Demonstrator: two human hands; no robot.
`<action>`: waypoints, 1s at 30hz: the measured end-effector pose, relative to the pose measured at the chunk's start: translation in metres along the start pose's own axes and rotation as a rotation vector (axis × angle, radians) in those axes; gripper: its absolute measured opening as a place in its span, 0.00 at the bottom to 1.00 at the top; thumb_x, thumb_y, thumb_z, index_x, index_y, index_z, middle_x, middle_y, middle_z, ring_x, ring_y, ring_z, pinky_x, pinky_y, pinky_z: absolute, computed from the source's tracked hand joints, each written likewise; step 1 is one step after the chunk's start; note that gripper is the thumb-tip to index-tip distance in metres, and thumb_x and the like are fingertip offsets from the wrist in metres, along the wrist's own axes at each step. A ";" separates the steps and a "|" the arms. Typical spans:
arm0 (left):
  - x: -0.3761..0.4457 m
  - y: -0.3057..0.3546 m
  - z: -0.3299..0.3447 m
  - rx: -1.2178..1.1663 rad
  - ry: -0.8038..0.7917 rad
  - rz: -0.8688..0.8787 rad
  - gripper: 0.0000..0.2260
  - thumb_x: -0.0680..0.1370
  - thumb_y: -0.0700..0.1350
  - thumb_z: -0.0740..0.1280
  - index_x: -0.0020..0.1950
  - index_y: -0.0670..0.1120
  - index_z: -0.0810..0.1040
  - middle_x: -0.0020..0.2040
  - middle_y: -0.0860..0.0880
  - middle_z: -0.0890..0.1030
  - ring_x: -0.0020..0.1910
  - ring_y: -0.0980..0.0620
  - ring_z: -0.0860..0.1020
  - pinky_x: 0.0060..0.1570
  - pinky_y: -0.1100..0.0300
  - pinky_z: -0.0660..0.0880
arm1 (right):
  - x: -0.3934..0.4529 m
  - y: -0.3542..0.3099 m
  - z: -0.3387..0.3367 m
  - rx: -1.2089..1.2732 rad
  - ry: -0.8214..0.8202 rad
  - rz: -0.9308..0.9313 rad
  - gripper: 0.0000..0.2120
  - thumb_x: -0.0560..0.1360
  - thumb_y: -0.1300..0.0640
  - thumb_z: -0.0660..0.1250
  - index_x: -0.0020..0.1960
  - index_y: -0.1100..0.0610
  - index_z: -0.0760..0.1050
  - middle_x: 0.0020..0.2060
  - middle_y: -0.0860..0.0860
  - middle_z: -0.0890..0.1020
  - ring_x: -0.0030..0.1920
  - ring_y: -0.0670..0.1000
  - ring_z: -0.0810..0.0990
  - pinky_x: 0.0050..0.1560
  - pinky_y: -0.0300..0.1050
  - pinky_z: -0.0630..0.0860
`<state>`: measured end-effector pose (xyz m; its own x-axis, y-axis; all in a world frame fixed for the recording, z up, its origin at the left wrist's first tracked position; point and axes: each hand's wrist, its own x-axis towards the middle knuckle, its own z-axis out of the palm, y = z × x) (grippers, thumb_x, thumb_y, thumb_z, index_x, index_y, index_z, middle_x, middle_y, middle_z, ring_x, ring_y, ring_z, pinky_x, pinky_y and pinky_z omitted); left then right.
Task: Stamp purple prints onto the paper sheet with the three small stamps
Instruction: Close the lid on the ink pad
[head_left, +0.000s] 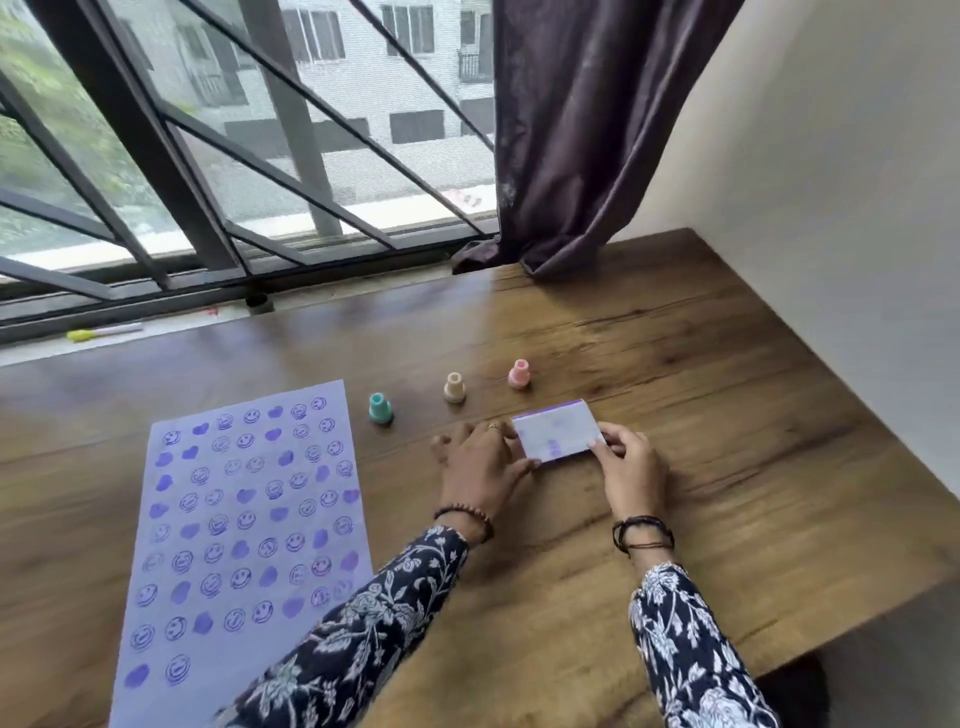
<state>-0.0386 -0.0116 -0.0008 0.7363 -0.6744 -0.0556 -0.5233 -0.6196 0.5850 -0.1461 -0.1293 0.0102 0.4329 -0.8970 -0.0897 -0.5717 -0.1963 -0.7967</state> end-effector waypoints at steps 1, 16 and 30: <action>0.008 0.009 0.007 -0.005 -0.015 -0.012 0.15 0.70 0.58 0.67 0.52 0.53 0.74 0.53 0.51 0.80 0.60 0.48 0.68 0.57 0.49 0.54 | 0.011 0.001 -0.005 0.003 0.008 0.008 0.09 0.71 0.65 0.67 0.51 0.62 0.80 0.48 0.63 0.80 0.47 0.60 0.79 0.49 0.48 0.72; 0.015 0.021 0.006 -0.194 0.038 0.051 0.08 0.72 0.53 0.67 0.49 0.53 0.75 0.48 0.53 0.80 0.53 0.51 0.71 0.49 0.54 0.55 | 0.005 -0.018 0.011 0.049 0.225 -0.020 0.15 0.69 0.67 0.69 0.55 0.62 0.77 0.52 0.64 0.76 0.53 0.65 0.74 0.59 0.58 0.71; -0.196 -0.198 -0.145 0.145 0.258 -0.146 0.16 0.71 0.56 0.58 0.53 0.53 0.78 0.55 0.53 0.81 0.58 0.52 0.74 0.56 0.47 0.70 | -0.186 -0.069 0.135 -0.232 -0.358 -0.429 0.24 0.64 0.54 0.76 0.58 0.56 0.76 0.52 0.56 0.79 0.53 0.59 0.75 0.55 0.55 0.70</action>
<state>-0.0170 0.3013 0.0115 0.8828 -0.4615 0.0875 -0.4463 -0.7657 0.4632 -0.0932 0.1043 0.0014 0.8430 -0.5376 -0.0174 -0.4142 -0.6283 -0.6585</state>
